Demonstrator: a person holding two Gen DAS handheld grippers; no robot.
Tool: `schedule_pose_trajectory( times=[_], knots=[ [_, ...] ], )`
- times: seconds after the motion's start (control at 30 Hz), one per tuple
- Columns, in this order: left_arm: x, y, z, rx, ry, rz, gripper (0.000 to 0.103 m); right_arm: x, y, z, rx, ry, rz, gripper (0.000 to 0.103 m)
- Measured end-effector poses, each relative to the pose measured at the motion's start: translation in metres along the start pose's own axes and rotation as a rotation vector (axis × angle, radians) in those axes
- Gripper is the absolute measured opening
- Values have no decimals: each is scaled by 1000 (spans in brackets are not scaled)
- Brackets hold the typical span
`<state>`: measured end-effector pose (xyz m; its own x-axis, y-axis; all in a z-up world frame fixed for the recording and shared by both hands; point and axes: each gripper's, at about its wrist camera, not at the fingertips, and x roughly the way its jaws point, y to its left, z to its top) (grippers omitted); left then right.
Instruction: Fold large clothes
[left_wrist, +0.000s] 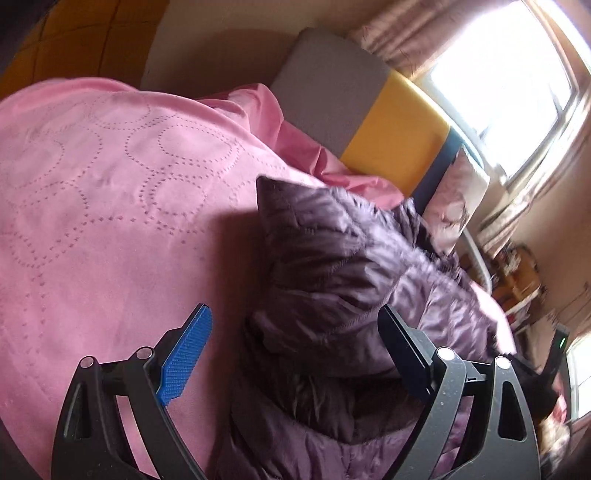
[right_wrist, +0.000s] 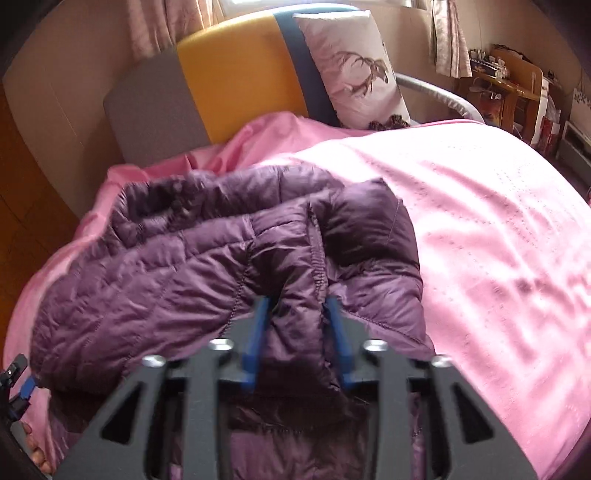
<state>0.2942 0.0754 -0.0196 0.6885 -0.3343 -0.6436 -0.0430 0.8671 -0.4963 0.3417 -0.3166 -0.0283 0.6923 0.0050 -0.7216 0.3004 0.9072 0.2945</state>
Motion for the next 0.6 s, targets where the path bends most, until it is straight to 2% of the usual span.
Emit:
schedule_pose_trajectory(
  times=[0.07, 0.13, 0.23, 0.33, 0.53, 0.57, 0.6],
  knots=[
    [-2, 9, 10, -48, -3, -29, 90, -15, 7, 1, -19, -64, -18, 63],
    [1, 24, 24, -119, 9, -72, 90, -25, 20, -1, -53, -107, 18, 76],
    [14, 42, 38, -231, 43, -134, 90, -20, 46, -6, -138, -97, 75, 82],
    [32, 51, 47, -296, 83, -183, 90, -1, 65, -11, -201, -57, 77, 82],
    [67, 51, 55, -355, 140, -252, 90, 26, 65, -12, -187, -10, 53, 82],
    [70, 50, 55, -368, 141, -282, 88, 29, 65, -12, -183, -5, 51, 82],
    [74, 48, 55, -379, 147, -318, 81, 30, 62, -12, -182, -4, 49, 83]
  ],
)
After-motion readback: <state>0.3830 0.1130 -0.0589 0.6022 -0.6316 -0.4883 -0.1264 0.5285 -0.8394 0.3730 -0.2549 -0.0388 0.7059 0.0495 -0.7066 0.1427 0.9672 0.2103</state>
